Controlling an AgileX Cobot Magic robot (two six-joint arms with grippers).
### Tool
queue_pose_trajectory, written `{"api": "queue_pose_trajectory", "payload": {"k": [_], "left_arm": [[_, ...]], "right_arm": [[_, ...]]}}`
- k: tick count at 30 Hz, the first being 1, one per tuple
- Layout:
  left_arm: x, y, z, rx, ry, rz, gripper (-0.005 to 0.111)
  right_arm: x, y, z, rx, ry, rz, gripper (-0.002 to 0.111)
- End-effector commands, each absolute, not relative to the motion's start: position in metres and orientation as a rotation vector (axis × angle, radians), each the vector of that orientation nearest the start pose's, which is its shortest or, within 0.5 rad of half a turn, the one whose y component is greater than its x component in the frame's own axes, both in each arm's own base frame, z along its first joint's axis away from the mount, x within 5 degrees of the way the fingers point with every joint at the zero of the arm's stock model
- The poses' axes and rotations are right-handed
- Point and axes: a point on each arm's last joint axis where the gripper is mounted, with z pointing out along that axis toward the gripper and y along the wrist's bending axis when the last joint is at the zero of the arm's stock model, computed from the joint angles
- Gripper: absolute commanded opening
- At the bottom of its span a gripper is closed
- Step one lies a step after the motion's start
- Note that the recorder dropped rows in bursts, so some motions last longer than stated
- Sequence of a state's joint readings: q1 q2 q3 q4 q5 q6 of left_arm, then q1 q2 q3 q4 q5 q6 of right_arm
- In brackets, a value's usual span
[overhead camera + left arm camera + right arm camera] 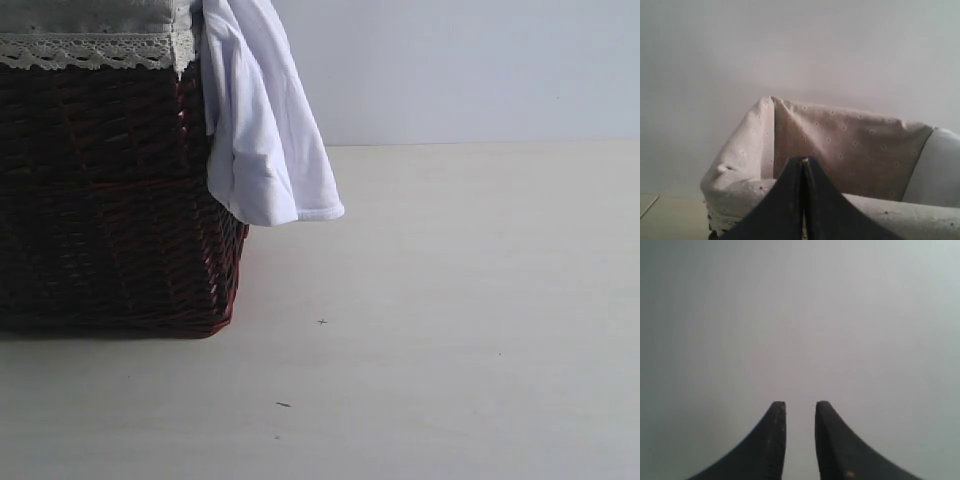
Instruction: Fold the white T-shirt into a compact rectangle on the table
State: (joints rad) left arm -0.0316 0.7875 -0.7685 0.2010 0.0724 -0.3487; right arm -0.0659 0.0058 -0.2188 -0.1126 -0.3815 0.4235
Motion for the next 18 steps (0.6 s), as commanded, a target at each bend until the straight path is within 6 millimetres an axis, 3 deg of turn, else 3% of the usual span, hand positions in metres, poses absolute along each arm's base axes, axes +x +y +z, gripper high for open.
{"api": "queue_pose_trajectory", "payload": {"k": [1,6,10,14,18], "left_arm": [[0.193,-0.011,0.379,-0.076,1.615,-0.156,0.000],[0.198,-0.017,0.381,-0.054,1.569,-0.199,0.000],[0.194,-0.017,0.385,-0.051,1.544,-0.203,0.000],[0.191,-0.017,0.386,-0.059,1.541,-0.208,0.000],[0.189,-0.017,0.386,-0.067,1.546,-0.214,0.000]], "right_arm": [[0.029,0.008,0.337,0.065,0.956,0.248,0.036],[0.055,0.020,0.380,-0.063,1.082,0.317,0.042],[0.089,0.040,0.405,-0.305,1.294,0.435,0.043],[0.130,0.054,0.420,-0.461,1.504,0.624,0.043],[0.177,0.057,0.413,-0.535,1.605,0.715,0.043]]}}
